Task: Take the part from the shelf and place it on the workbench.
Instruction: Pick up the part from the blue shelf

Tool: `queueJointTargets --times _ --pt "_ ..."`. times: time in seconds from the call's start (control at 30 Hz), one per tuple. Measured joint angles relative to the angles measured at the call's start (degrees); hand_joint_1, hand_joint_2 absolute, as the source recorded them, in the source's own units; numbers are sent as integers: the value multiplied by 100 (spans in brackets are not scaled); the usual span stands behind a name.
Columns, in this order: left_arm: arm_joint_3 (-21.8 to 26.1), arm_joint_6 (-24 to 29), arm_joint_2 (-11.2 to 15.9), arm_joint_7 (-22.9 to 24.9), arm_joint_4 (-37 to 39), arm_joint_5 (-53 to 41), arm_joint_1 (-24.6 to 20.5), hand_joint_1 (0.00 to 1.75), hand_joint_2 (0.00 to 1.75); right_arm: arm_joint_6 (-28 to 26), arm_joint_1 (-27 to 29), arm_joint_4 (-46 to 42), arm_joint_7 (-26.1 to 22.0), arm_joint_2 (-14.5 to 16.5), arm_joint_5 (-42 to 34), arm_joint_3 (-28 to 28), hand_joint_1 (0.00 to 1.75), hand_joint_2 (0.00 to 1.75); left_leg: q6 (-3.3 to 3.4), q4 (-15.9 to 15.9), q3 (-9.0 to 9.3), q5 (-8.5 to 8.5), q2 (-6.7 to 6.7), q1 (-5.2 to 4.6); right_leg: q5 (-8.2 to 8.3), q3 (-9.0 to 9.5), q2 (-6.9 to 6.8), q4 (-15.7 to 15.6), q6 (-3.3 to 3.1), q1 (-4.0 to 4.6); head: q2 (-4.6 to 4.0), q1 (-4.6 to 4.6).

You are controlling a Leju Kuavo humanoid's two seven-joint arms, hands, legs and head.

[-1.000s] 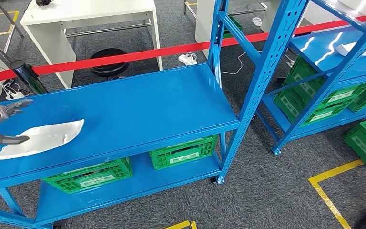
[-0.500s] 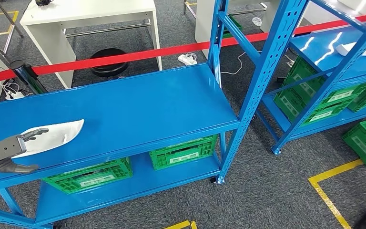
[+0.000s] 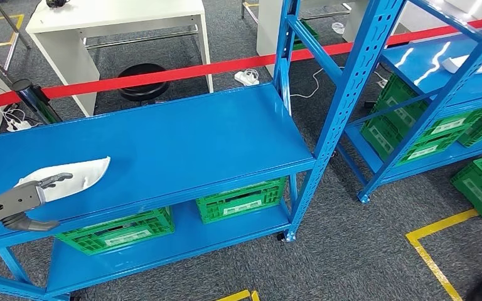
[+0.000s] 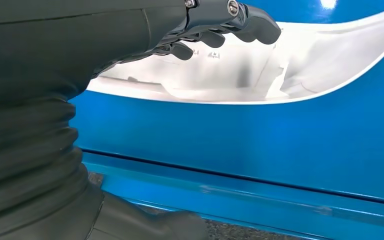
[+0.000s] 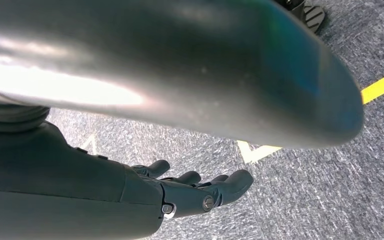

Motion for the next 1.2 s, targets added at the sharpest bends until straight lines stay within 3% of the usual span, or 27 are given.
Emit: queueJointTargets --times 0.13,0.2,0.37,0.47,0.57,0.67,1.0,1.2 --pt "-63 522 -84 156 26 -203 -21 0 175 -10 -3 0 -1 -4 -1 -8 0 0 0 0 0 0 0 0 0 -3 0 0 0 0 0 0" --pt "-119 1440 -214 557 47 -652 -35 0 175 -23 -6 0 -1 -5 -5 -22 0 0 0 0 1 0 -2 -1 0 -3 -2 0 0 -2 0 0" --pt "-182 4403 -836 1944 54 -2115 62 0 175 -35 -22 0 -17 -2 -7 -56 0 0 3 0 1 1 -16 -3 3 9 -16 0 5 -10 1 2" --pt "-209 5540 -1159 2699 100 -3032 158 0 175 -11 -20 0 -61 0 14 -72 0 0 6 1 0 -1 -13 -5 5 6 -11 0 9 -13 1 1" --pt "-242 6328 -1383 3397 308 -4113 173 0 175 -8 -23 0 -92 7 51 -87 0 0 9 1 -1 -4 -12 -6 5 5 -11 0 10 -13 1 1" --pt "-258 6636 -1511 3748 519 -4648 173 0 175 -14 -20 0 -95 12 70 -92 0 0 8 1 0 -4 -11 -6 4 3 -11 0 11 -11 0 0" --pt "-273 6866 -1703 4124 1055 -5487 119 0 175 -15 -20 0 -70 15 105 -147 0 0 8 1 -1 -4 -8 -4 2 2 -11 0 9 -6 1 1" --pt "-257 6670 -1773 4011 1507 -5561 -4 0 175 -11 -16 0 -75 15 103 -179 0 0 8 1 -1 -4 -8 -4 2 2 -11 0 9 -7 0 0"
